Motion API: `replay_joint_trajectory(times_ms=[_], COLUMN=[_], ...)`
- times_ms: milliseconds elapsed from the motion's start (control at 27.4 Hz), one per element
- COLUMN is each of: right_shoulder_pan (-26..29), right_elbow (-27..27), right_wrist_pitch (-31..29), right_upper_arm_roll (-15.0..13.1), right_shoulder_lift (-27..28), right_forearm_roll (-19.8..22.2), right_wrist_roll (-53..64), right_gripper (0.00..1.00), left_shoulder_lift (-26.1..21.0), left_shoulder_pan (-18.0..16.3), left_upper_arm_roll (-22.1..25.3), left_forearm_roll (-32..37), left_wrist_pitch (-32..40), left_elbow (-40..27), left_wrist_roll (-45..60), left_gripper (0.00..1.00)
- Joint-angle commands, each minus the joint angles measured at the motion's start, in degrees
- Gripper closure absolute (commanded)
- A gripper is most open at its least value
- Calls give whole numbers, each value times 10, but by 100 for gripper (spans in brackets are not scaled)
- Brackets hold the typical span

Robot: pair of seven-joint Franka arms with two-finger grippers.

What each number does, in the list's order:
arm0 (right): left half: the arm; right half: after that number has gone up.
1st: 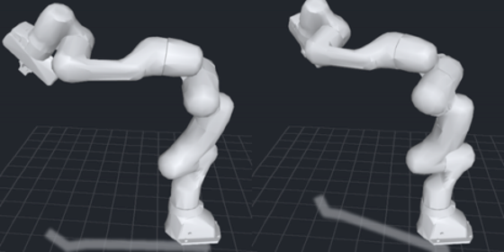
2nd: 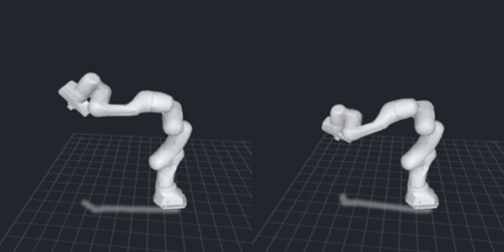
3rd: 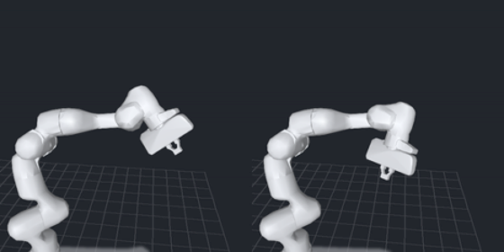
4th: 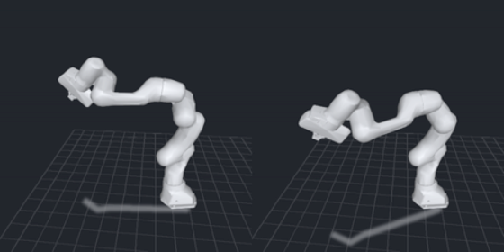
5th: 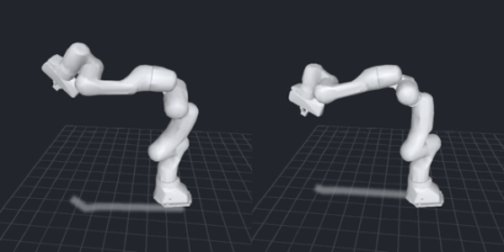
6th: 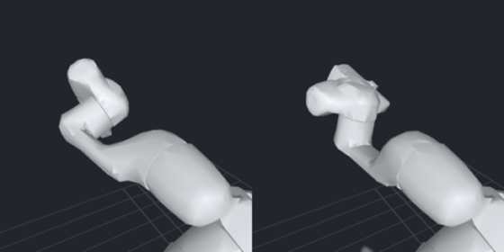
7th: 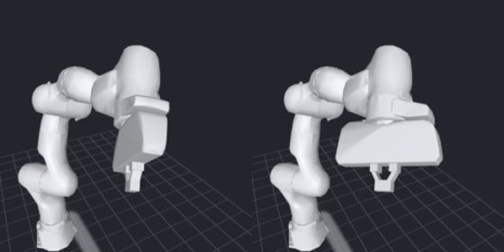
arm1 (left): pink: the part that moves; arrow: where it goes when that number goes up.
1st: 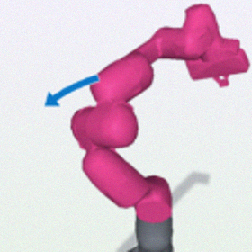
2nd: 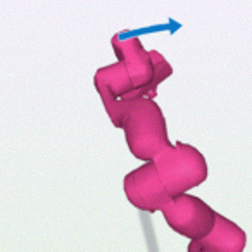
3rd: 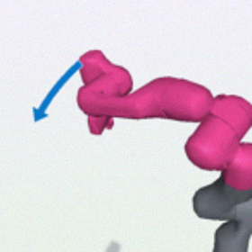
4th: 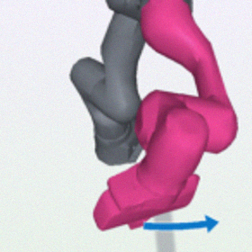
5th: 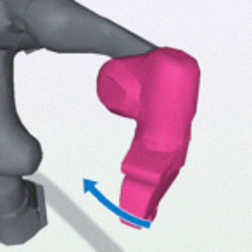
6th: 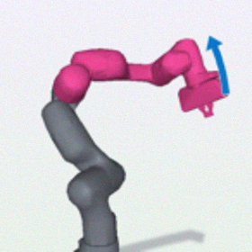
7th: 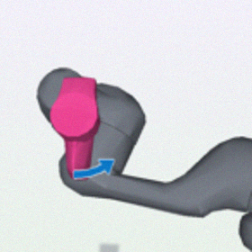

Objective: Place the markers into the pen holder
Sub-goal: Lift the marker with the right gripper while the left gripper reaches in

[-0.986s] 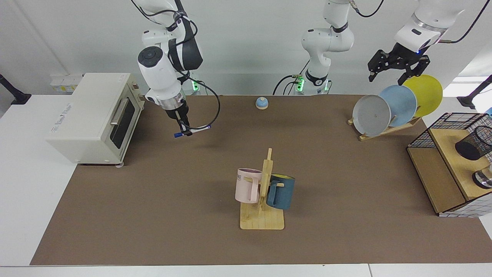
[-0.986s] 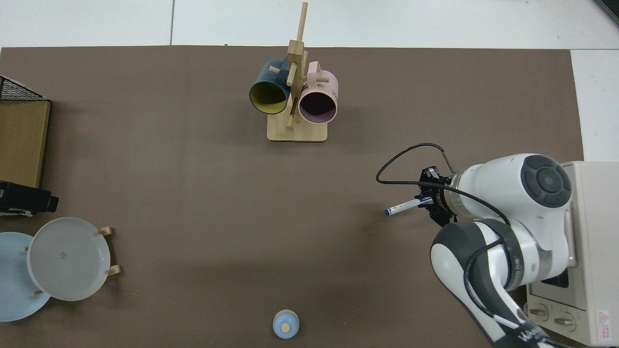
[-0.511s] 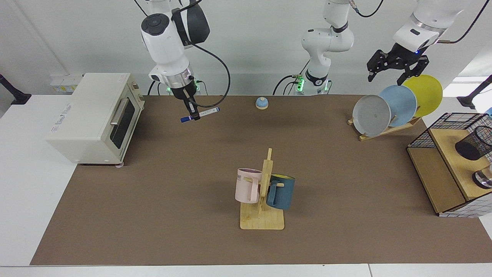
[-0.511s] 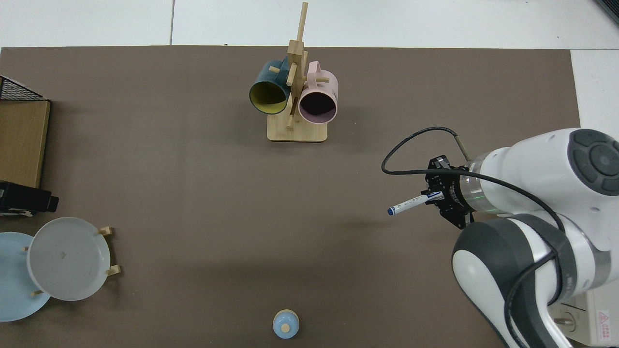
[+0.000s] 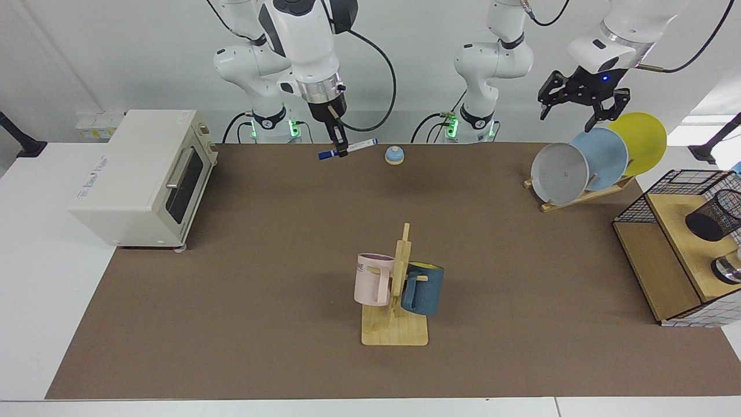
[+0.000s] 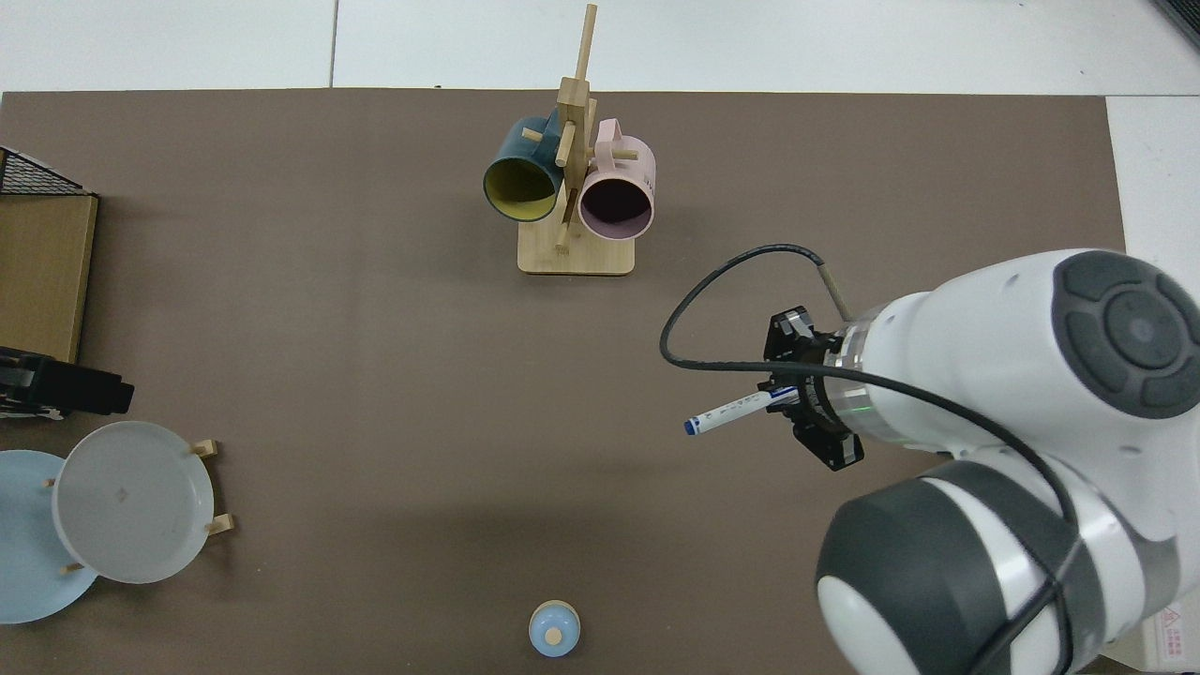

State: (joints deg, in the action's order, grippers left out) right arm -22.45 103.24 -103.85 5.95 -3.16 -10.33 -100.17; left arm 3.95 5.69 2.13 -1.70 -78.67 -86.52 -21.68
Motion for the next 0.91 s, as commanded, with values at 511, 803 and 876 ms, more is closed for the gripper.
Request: replay_joint_trajectory(times_ms=[511, 803, 876], right_shoulder_pan=[-22, -59, -69], right_elbow=[-34, -35, -35], right_wrist_pitch=[-46, -75, -81], right_upper_arm_roll=[-2, -2, -2], right_shoulder_lift=[22, 38, 39], right_forearm_roll=[-72, -73, -69], right_wrist_roll=[-35, -47, -46], right_gripper=[100, 100, 100], left_shoulder_lift=[21, 31, 31], left_shoulder_pan=[15, 27, 33], left_upper_arm_roll=[-37, -64, -75], left_forearm_roll=[-105, -146, -149], left_wrist_pitch=[-13, -70, -75], left_elbow=[-32, -61, -62], left_wrist_roll=[-138, -181, -181], left_gripper=[3, 8, 11])
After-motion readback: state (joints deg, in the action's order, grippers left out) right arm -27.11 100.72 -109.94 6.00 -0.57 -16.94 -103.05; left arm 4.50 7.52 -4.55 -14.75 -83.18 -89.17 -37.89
